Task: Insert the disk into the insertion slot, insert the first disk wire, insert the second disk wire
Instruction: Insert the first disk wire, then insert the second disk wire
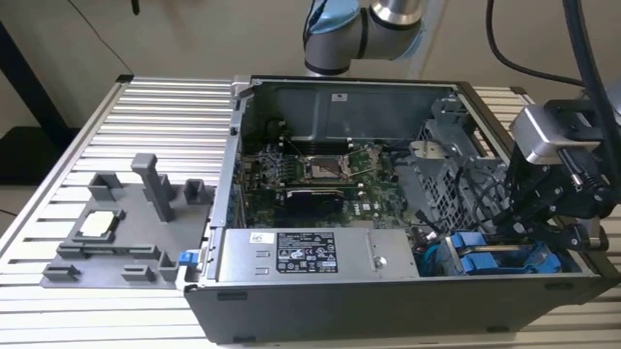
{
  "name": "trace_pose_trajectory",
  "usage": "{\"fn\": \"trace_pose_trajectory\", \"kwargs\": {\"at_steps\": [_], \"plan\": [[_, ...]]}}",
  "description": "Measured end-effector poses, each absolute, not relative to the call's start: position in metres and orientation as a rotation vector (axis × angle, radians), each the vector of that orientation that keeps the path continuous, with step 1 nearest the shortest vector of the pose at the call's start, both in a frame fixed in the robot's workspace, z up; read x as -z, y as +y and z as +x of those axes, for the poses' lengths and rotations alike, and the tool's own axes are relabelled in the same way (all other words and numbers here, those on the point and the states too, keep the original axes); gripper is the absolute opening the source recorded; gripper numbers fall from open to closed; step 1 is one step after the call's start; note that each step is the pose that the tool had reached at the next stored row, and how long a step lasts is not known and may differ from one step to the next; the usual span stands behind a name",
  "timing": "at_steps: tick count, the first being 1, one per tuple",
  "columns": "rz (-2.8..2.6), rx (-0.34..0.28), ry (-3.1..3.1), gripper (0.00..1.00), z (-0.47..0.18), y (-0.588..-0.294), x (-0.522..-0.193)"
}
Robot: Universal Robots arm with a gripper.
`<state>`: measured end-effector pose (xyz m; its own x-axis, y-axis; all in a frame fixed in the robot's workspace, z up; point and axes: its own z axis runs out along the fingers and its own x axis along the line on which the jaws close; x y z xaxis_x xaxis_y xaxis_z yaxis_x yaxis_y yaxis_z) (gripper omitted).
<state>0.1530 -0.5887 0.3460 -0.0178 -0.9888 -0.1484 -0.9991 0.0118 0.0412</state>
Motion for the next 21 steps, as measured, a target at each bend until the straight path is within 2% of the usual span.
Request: {"fn": "trace_pose_trajectory", "kwargs": {"at_steps": [21], "plan": [[-2.112, -0.207, 2.205, 0.16, 0.1538, -0.5895, -0.3354]]}}
